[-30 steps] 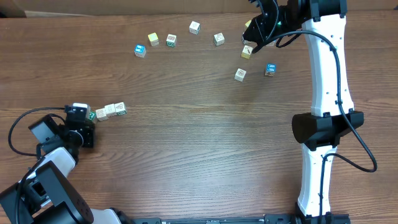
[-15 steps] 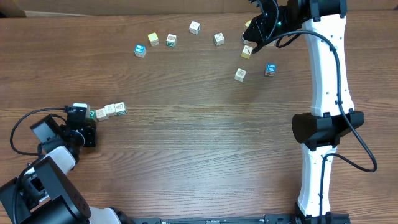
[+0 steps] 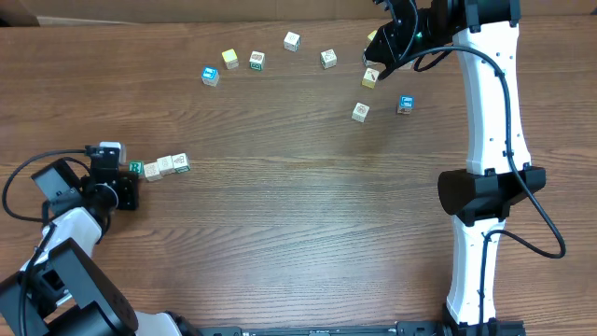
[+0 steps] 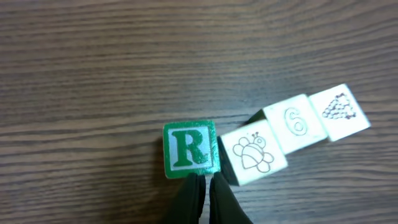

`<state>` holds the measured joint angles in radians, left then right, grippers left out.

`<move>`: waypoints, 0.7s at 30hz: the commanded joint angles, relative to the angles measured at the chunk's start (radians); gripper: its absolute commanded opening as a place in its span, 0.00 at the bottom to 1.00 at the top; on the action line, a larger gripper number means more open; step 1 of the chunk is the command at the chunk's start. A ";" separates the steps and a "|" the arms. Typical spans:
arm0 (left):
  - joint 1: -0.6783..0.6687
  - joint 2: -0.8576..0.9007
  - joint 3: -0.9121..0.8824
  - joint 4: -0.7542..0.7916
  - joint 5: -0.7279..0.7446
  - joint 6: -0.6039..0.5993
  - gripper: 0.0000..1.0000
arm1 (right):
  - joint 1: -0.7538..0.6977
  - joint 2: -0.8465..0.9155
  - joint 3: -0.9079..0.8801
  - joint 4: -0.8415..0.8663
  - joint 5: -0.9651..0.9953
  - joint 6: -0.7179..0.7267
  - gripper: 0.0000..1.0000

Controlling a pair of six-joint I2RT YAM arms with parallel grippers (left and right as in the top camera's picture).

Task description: Form a horizontal line

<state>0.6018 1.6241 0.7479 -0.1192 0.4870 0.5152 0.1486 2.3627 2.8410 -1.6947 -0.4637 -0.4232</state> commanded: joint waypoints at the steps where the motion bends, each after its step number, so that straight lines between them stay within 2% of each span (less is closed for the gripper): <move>1: -0.007 -0.024 0.034 -0.047 0.002 0.017 0.04 | 0.002 -0.027 0.021 0.001 0.002 -0.008 0.04; 13: -0.016 -0.024 0.048 -0.147 0.011 0.030 0.04 | 0.002 -0.027 0.021 0.002 -0.002 -0.008 0.04; 21: -0.095 -0.024 0.048 -0.216 -0.060 0.077 0.04 | 0.002 -0.027 0.021 0.002 -0.002 -0.007 0.04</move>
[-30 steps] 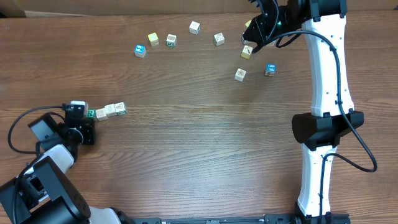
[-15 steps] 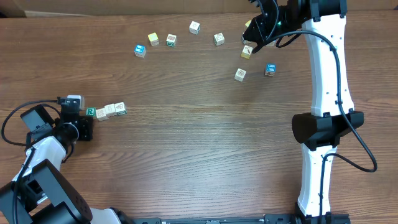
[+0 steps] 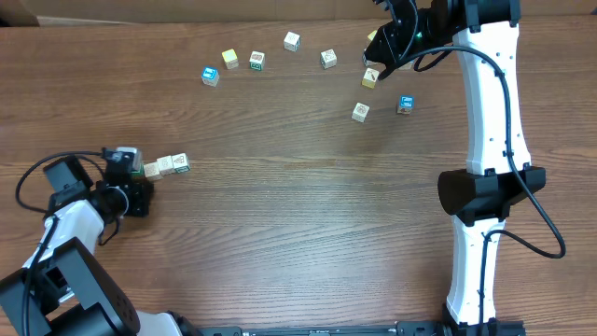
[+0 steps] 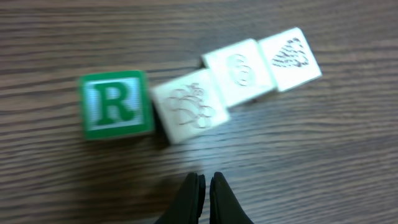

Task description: Form a horizontal line

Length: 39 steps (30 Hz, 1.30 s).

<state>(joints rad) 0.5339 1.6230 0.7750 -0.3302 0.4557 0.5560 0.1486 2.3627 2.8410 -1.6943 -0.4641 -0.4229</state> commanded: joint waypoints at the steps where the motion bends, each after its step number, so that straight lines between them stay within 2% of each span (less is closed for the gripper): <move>1: -0.039 -0.023 0.021 -0.005 -0.045 0.040 0.04 | 0.002 -0.027 0.021 0.002 -0.002 -0.007 0.04; 7: -0.121 -0.023 0.021 0.001 -0.217 0.029 0.04 | 0.002 -0.027 0.021 0.001 -0.002 0.000 0.04; 15: -0.166 -0.023 0.021 0.025 -0.314 -0.109 0.04 | 0.002 -0.027 0.021 0.001 -0.002 0.000 0.04; 39: -0.190 -0.023 0.021 0.095 -0.348 -0.085 0.04 | 0.002 -0.027 0.021 0.001 -0.002 0.000 0.04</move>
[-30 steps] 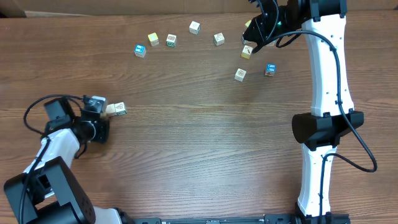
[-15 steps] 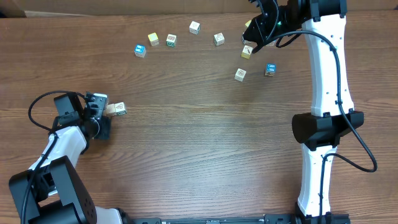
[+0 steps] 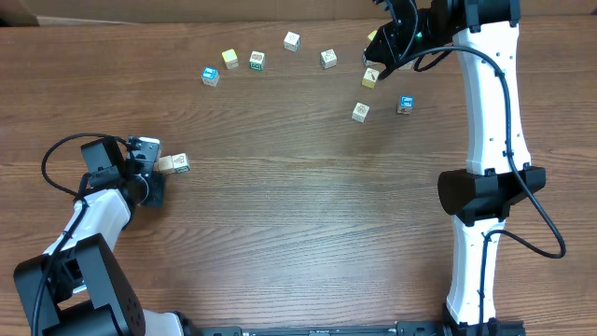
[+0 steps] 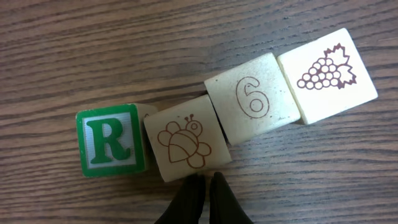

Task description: Form a horizontal line

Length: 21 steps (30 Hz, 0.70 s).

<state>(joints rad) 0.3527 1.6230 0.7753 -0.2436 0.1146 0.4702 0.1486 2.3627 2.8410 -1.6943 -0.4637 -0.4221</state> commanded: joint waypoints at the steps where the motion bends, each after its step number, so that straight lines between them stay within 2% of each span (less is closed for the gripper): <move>1: -0.009 -0.022 0.021 0.011 -0.007 0.001 0.04 | 0.002 -0.027 0.021 0.001 -0.002 -0.001 0.04; 21: -0.021 -0.030 0.023 0.018 0.012 0.000 0.04 | 0.002 -0.027 0.021 0.001 -0.002 -0.001 0.04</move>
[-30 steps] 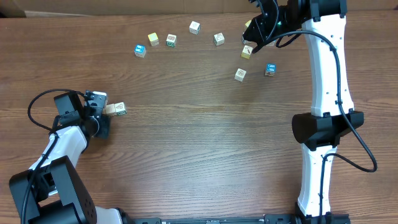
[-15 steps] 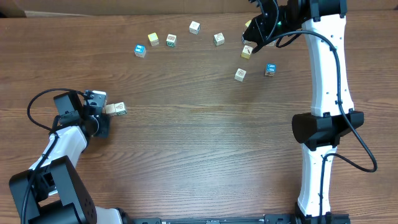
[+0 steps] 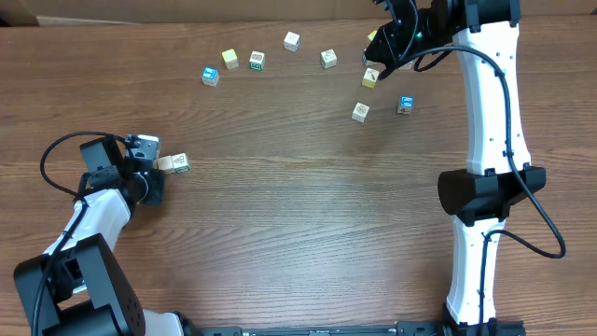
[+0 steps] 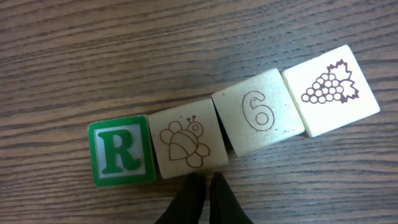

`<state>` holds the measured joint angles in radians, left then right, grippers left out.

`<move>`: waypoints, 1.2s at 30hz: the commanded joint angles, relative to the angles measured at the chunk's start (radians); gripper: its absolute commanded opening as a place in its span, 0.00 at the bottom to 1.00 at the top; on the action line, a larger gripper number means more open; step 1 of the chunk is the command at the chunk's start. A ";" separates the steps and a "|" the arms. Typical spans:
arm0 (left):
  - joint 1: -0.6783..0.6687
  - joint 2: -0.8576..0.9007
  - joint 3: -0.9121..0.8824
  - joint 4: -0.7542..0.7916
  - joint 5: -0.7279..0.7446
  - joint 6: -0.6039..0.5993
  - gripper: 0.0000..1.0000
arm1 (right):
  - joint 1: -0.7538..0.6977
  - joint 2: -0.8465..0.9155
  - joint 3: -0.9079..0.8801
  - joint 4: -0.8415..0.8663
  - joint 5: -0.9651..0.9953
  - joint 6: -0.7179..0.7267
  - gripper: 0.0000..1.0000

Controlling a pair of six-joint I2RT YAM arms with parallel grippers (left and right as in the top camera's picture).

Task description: Form a horizontal line

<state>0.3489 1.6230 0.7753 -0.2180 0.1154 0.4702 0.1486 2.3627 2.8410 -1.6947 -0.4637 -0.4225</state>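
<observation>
In the left wrist view four blocks lie in a row rising to the right: a green R block (image 4: 122,160), a bee block (image 4: 188,146), a 6 block (image 4: 258,112) and a grape block (image 4: 329,90). My left gripper (image 4: 204,178) is shut, with its tips against the bee block's near edge. Overhead, the left gripper (image 3: 152,175) covers the row's left end; only the right blocks (image 3: 175,163) show. My right gripper (image 3: 380,45) hangs at the far right; its jaws are unclear.
Several loose blocks lie scattered along the far side, from a blue one (image 3: 210,76) past a white one (image 3: 292,40) to a tan one (image 3: 371,77), another (image 3: 360,112) and a blue one (image 3: 405,104). The right arm's white column (image 3: 485,140) stands at the right.
The bee block now sits squarer and flush against the R block, its tilt smaller. The shut left fingertips still touch its near edge. The right arm has not moved.
At first the shut left fingertips touched the R block's near edge, with the bee block lower than it. Then the gripper was to the right, short of the bee block. Later it touched that block, which now lines up with the R block.
</observation>
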 commanded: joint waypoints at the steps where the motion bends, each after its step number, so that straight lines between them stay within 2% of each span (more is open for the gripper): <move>1: -0.023 -0.041 0.026 -0.018 0.015 -0.003 0.04 | 0.002 -0.027 0.021 0.001 -0.002 -0.001 0.04; 11: -0.050 -0.310 0.060 -0.058 0.002 -0.002 0.04 | 0.002 -0.027 0.021 0.001 -0.002 0.003 0.04; 17: -0.047 -0.395 0.060 -0.057 -0.209 -0.064 0.04 | 0.043 -0.026 -0.023 0.003 -0.047 0.013 0.04; 21: -0.009 -0.395 0.060 -0.046 -0.195 -0.072 0.04 | 0.119 -0.024 -0.146 0.061 -0.047 0.005 0.04; 25: 0.088 -0.395 0.060 0.005 -0.129 -0.135 0.04 | 0.204 -0.024 -0.334 0.169 -0.098 -0.024 0.04; 29: 0.207 -0.395 0.060 0.052 0.020 -0.134 0.04 | 0.293 -0.024 -0.525 0.332 -0.230 -0.051 0.04; 36: 0.316 -0.378 0.060 0.079 0.060 -0.134 0.04 | 0.458 -0.024 -0.766 0.730 -0.241 -0.050 0.04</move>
<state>0.6395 1.2343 0.8238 -0.1493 0.1066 0.3573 0.5598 2.3566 2.1269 -1.0412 -0.6640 -0.4614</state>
